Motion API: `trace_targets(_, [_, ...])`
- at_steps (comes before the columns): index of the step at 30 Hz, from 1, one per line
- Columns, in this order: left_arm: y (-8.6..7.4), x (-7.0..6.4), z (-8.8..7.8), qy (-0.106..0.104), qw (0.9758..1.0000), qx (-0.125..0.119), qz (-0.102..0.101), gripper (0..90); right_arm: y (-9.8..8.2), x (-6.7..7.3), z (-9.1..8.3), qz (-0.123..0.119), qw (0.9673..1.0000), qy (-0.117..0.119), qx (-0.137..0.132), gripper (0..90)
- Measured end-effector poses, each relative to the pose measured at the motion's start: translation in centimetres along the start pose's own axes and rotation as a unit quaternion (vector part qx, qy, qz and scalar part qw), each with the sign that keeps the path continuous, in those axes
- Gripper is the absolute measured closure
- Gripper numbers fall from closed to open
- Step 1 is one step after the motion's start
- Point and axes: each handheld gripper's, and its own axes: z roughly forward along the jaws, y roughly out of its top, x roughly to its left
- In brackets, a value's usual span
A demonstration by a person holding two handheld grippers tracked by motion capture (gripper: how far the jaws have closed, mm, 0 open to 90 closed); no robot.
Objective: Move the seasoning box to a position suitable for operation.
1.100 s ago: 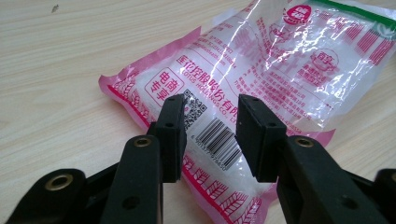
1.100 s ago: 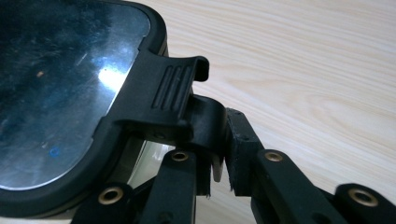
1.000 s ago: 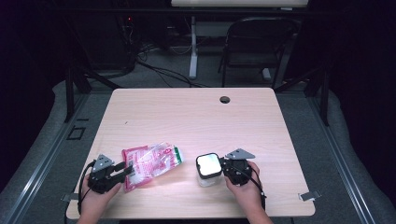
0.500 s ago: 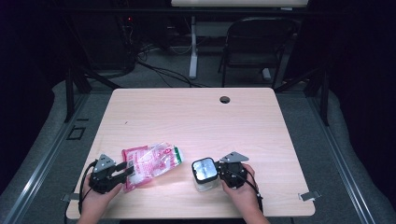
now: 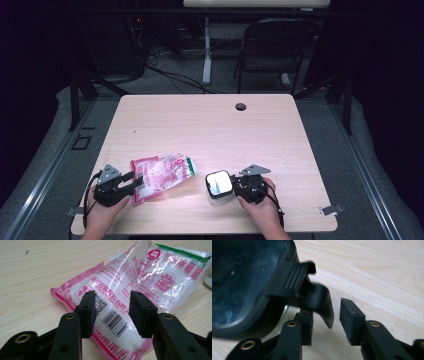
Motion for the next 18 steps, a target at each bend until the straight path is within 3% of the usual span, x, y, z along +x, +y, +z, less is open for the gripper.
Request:
trace_targets(2, [0.0,0.2,0.0,-0.003,0.9999,-0.008,-0.007,56.9,-0.2,-0.2,-0.6,-0.005,0.9999,0.002,0.012,57.1])
trace_targets(8, [0.2,0.4,0.1,-0.003,0.9998,-0.008,-0.018,56.9,-0.2,-0.5,-1.6,-0.005,0.9998,-0.008,0.019,55.1])
trace_targets(14, [0.6,0.3,0.0,-0.006,0.9999,0.007,-0.01,58.1,-0.2,-0.7,-3.1,-0.008,0.9996,-0.006,0.025,56.2])
trace_targets(18, [1.0,0.2,0.0,-0.027,0.9991,0.017,-0.026,58.1,-0.1,-1.0,-4.3,-0.004,0.9998,-0.004,0.021,56.6])
